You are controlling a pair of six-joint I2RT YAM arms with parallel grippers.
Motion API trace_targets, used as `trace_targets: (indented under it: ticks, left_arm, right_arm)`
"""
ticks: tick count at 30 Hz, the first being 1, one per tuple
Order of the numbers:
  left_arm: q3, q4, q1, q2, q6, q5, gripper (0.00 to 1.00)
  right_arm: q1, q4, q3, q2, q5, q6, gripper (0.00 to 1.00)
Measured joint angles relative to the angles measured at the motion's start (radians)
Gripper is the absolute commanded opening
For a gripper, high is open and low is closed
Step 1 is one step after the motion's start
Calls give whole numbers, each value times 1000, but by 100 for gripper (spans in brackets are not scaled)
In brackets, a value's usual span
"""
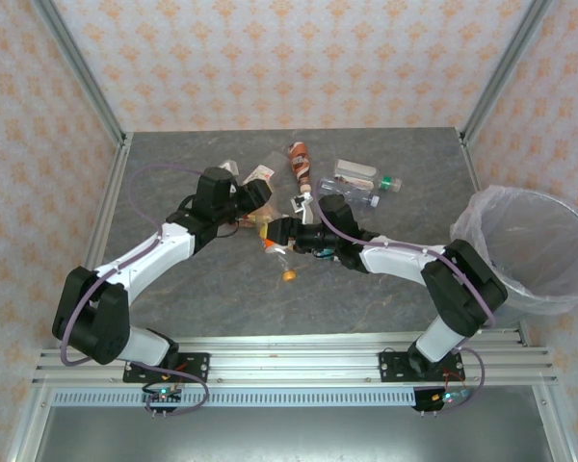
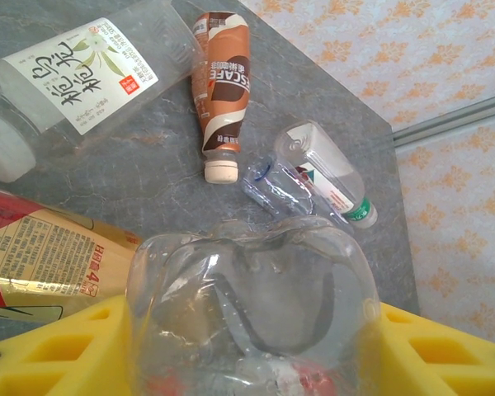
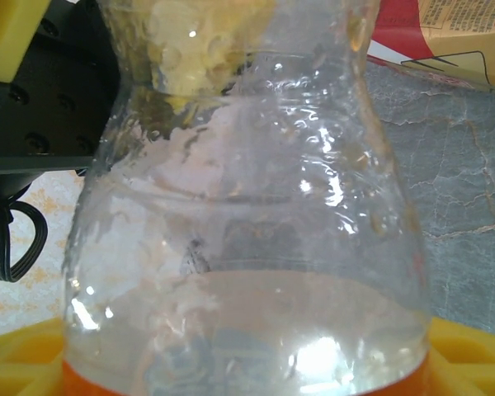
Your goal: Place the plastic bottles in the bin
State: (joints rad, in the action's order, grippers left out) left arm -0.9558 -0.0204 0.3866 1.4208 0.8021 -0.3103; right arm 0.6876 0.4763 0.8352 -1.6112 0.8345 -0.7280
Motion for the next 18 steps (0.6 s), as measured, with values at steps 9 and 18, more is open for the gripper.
trace_targets:
  ticks: [9, 18]
  left_arm:
    - [-13, 10, 0, -1, 6, -23, 100]
    - [-23, 31, 0, -102, 7, -26, 100]
  right_arm:
    - [2, -1, 0, 0, -30, 6, 58]
    - [2, -55, -3, 0, -97, 59, 57]
